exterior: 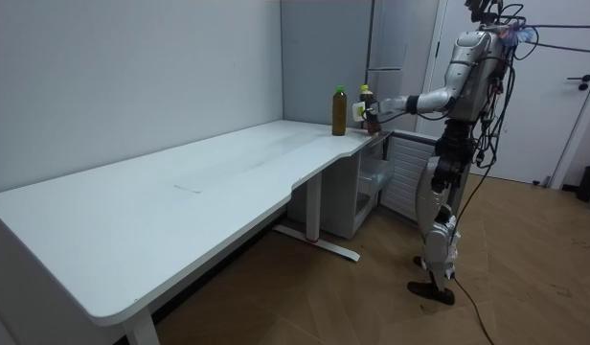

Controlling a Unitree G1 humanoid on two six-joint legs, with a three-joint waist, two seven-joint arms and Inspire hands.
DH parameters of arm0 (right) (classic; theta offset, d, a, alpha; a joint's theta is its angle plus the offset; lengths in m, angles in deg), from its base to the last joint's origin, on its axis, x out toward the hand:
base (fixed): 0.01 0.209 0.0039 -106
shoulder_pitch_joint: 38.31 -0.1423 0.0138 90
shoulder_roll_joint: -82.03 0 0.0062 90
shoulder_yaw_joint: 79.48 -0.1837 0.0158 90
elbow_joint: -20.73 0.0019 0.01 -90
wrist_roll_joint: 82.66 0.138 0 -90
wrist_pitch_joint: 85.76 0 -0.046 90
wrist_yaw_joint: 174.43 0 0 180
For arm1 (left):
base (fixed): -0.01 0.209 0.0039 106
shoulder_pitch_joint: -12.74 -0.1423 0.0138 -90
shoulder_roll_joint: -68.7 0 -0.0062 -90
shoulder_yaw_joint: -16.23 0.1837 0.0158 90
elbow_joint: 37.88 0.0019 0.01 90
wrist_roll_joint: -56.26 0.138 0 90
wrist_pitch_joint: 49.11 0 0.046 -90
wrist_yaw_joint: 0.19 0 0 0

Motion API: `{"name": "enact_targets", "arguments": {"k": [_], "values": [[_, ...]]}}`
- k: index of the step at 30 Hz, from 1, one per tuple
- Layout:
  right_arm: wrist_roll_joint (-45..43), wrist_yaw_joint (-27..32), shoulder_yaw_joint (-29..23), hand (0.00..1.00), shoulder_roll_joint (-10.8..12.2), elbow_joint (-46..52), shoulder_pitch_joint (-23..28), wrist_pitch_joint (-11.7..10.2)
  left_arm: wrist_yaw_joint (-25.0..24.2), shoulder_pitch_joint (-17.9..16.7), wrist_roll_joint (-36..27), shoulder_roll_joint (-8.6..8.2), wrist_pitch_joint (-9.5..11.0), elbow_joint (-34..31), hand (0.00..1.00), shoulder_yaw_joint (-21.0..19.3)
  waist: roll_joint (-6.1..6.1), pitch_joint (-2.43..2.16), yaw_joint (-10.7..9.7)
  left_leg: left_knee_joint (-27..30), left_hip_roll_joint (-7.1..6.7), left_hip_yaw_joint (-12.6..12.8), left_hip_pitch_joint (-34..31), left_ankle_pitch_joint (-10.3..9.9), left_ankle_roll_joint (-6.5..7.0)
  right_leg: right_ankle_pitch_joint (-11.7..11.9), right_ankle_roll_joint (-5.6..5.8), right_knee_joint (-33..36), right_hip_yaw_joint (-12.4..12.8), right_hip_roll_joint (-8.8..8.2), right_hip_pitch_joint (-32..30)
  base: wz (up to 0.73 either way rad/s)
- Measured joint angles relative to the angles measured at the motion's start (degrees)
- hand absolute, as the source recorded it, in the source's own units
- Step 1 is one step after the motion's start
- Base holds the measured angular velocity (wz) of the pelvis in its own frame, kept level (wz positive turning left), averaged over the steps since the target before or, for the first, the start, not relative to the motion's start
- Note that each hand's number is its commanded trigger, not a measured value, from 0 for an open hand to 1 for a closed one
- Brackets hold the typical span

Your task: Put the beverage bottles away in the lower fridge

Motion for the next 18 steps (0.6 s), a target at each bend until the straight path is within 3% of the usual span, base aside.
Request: {"name": "enact_targets", "arguments": {"k": [8,12,18], "values": [[1.7,0.8,0.1,0.00,0.1,-0.1,0.0,-0.1,0.3,0.0,-0.2,0.00,0.0,0.0,1.00,0.5,0.11,0.05,0.4,0.1,0.00,0.3,0.1,0.0,-0.01,0.0,0.00,0.0,0.3,-0.02,-0.3,-0.01],[1.3,0.5,0.0,0.00,0.2,0.2,0.1,0.0,0.3,0.0,-0.2,-0.01,-0.1,-0.5,1.00,0.5,-0.52,0.19,0.3,0.1,0.00,0.4,-0.1,0.0,-0.01,0.0,-0.01,0.0,0.4,-0.01,-0.3,0.00],[1.2,0.6,-0.1,0.00,0.3,0.9,0.0,-0.1,0.2,-0.2,1.3,-0.24,-1.0,-6.6,1.00,0.5,-1.34,-0.04,0.7,0.3,-0.01,0.3,-1.1,0.0,-0.01,0.0,-0.01,-0.1,0.0,-0.04,-1.0,0.01]]}}
